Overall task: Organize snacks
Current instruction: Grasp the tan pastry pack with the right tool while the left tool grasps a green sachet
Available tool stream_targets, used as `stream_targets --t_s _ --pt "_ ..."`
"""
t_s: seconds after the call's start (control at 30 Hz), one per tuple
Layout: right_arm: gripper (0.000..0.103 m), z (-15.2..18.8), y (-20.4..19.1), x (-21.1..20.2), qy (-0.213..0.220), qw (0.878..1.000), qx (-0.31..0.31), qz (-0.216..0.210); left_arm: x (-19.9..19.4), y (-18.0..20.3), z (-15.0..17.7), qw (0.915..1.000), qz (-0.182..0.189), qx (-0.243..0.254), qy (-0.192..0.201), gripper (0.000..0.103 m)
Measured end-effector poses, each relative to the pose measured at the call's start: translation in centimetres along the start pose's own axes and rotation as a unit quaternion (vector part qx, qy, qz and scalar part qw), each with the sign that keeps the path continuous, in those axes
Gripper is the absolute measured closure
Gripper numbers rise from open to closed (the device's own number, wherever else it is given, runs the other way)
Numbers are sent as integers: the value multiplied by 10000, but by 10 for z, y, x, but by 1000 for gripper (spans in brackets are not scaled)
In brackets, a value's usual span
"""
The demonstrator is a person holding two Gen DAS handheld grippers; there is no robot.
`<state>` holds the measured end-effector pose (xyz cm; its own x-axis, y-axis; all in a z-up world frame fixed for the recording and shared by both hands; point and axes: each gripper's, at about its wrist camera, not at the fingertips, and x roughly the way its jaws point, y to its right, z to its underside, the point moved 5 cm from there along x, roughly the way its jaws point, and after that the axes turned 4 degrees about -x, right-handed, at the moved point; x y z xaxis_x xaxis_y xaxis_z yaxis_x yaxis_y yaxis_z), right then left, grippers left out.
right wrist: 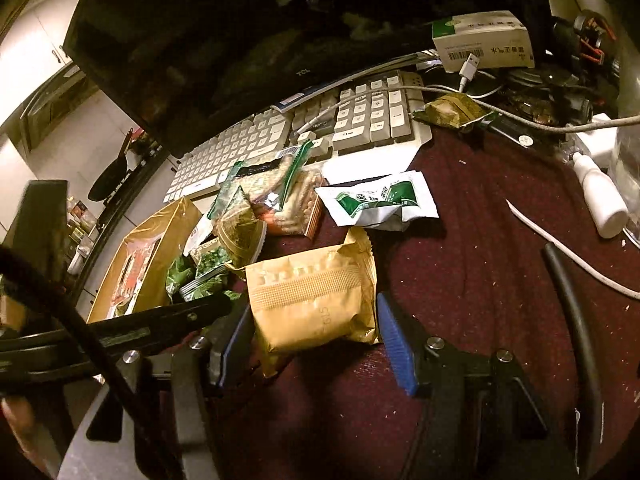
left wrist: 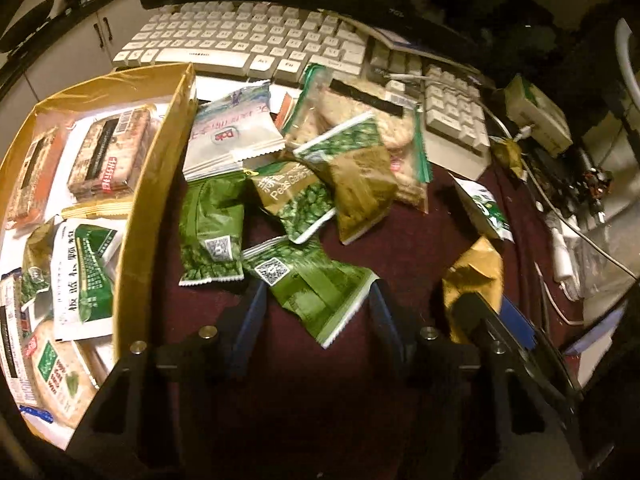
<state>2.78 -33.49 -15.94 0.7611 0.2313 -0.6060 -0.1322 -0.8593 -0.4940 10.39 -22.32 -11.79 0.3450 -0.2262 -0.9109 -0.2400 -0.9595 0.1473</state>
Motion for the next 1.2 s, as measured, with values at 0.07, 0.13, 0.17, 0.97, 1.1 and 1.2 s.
stream_targets --t_s 0.07,0.13,0.17,0.97,1.1,1.2 --pt "43 0 -1 0 -4 10000 -16 -3 4 -5 -2 9998 136 -171 -40 56" --pt "43 1 -3 1 -17 10000 -65 -3 1 -8 -1 9997 131 -194 76 59" --pt "43 1 -4 1 -21 10000 -93 5 -1 -7 2 9999 57 -60 115 60" --pt "43 3 -23 2 64 9987 -469 -169 -52 -14 61 9874 1495 516 34 61" --pt "43 4 -35 -3 174 9970 -691 -296 -71 -29 66 9868 1564 336 258 61" --pt "43 8 -44 -3 95 9964 -787 -316 -86 -51 70 9871 1531 140 438 61"
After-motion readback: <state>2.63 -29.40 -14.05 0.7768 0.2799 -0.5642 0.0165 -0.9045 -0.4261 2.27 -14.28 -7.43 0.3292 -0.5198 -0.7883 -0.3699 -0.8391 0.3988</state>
